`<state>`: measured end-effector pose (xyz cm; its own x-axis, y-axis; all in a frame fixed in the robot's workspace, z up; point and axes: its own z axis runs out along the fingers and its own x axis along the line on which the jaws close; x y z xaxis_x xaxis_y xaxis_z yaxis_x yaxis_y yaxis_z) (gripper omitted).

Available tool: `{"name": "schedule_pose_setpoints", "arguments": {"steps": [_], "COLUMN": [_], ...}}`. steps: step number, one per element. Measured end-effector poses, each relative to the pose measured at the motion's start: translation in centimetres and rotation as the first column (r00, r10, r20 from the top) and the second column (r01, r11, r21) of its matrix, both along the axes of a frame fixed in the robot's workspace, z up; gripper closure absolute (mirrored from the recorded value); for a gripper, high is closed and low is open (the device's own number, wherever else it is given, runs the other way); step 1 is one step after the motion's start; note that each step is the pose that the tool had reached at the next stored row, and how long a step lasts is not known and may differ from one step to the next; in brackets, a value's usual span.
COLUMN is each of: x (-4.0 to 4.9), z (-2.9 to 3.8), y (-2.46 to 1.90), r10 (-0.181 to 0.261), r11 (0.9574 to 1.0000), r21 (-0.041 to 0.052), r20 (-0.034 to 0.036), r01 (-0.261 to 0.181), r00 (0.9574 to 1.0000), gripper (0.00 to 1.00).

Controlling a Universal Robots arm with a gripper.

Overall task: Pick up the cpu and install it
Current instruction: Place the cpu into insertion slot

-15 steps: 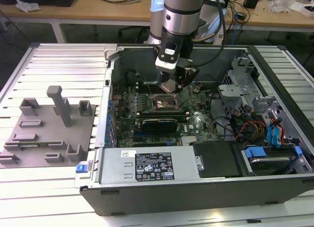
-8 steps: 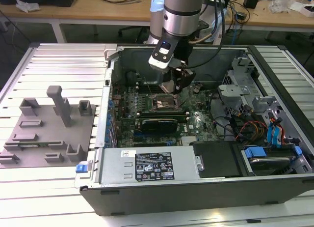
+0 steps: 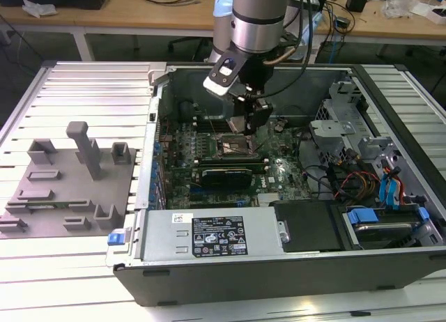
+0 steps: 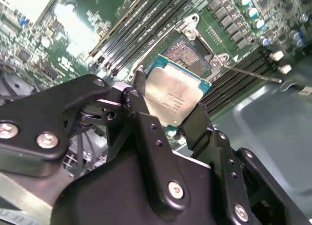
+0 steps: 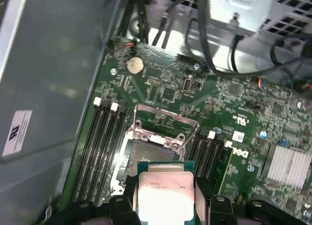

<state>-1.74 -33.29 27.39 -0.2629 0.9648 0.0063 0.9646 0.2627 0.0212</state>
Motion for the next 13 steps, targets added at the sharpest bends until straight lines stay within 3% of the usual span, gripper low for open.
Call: {"name": "schedule_pose_setpoints", "arguments": {"steps": [3,4,10,11,13], "x": [0.0,0.0,-0.06,-0.06,-0.06], "z": [-0.14,-0.24,-0.69,-0.82,-1.11], "y": [0.0,0.0,0.0,0.0,0.0], "r10": [-0.084,-0.156,-0.165,-0.17,-0.202], "r11": [0.9965,0.9877,0.9863,0.9854,0.9795], "r21": [-0.0001,-0.0002,0.0001,-0.0002,-0.0005], "r20": [0.0,-0.0001,0.0017,0.0018,0.0019], "r01": [0.084,0.156,0.165,0.17,0.202], "r00": [0.9965,0.9877,0.9863,0.9854,0.9795], "gripper": [0.45,0.45,0.45,0.45,0.45]}}
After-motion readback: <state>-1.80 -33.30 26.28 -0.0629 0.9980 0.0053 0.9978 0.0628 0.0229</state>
